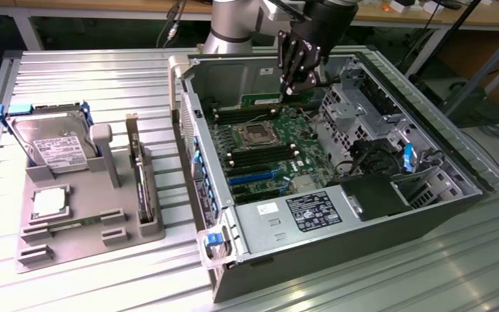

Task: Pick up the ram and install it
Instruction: 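Insert the ram into the slot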

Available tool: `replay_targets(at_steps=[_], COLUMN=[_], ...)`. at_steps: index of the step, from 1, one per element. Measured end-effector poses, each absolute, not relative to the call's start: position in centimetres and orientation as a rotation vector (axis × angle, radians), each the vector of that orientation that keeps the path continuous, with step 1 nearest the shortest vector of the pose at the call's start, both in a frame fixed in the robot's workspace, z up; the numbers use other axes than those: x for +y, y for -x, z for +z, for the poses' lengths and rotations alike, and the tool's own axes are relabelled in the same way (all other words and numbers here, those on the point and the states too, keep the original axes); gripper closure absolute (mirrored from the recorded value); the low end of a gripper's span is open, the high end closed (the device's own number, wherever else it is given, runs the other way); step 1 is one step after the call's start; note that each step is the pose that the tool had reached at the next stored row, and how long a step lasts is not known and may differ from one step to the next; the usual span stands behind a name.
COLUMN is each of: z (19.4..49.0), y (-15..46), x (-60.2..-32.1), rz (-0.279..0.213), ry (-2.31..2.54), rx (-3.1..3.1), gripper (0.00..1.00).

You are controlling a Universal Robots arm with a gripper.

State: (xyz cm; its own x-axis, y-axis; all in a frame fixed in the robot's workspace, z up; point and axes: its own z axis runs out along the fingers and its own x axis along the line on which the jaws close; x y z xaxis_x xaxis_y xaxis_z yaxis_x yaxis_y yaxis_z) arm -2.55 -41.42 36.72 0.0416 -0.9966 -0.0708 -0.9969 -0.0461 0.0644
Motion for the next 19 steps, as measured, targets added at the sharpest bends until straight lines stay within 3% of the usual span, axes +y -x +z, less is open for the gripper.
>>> replay_targets(at_steps=[11, 19], z=[33.9, 31.3], y=[2.3, 2.2], x=[-43.3, -43.2], rz=[0.160, 0.160], ry=[2.260, 2.212], rx=[2.163, 2.209], gripper=[0.86, 0.86])
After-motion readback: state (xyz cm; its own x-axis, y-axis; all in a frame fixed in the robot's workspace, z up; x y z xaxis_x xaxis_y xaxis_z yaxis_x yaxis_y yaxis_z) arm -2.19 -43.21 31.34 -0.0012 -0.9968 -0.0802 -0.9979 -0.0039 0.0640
